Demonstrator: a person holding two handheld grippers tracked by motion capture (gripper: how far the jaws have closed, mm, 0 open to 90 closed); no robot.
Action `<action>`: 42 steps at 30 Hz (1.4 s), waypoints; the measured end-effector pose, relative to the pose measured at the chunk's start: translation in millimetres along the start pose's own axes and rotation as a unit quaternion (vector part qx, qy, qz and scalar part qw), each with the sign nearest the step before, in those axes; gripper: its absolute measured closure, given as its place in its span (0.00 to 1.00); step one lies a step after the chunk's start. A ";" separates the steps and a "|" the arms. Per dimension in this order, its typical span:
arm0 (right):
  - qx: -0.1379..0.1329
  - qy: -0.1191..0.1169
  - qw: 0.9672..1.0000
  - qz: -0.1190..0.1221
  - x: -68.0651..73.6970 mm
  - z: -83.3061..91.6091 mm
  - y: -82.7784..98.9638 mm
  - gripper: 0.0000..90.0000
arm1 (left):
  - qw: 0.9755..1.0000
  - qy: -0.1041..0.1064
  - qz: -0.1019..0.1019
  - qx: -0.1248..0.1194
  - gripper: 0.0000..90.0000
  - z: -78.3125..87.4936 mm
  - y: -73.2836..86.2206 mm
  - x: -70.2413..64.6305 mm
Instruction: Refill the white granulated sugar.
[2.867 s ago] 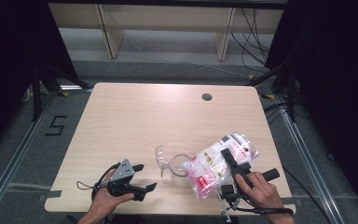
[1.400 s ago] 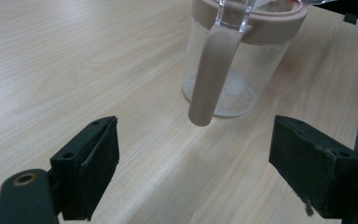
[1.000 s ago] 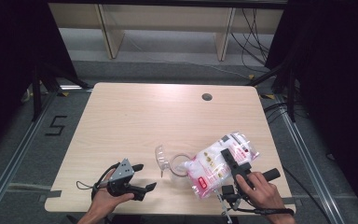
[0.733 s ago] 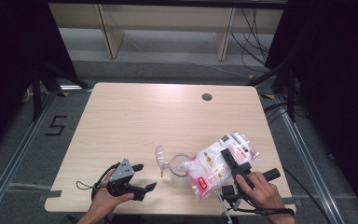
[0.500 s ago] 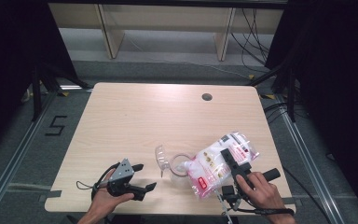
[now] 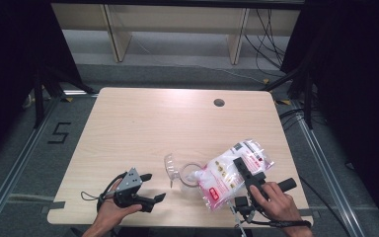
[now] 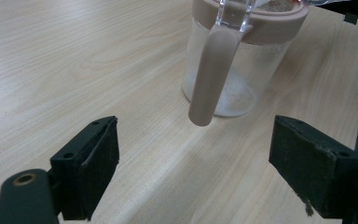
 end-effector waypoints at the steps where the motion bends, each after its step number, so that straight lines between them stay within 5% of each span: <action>1: 0.000 -0.001 1.000 -0.002 0.4 -0.1 0.0 0.71 | 1.000 0.001 0.000 0.000 0.17 0.0 0.0 0.0; 3: -0.008 0.004 1.000 0.013 -2.6 -0.2 -2.1 0.71 | 1.000 0.002 -0.001 0.000 0.17 -0.2 0.1 0.1; 42: -0.012 0.015 1.000 0.009 -4.8 0.7 -2.4 0.71 | 1.000 0.002 -0.005 0.001 0.17 0.2 0.1 0.7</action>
Point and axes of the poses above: each handheld gripper's, and its own axes: z roughly backward along the jaws, y roughly out of its underside, x roughly to its left, the point moved 6 cm from there along -z, roughly forward along the jaws, and after that the axes turned 14 degrees about -z, right-handed, at the moved point
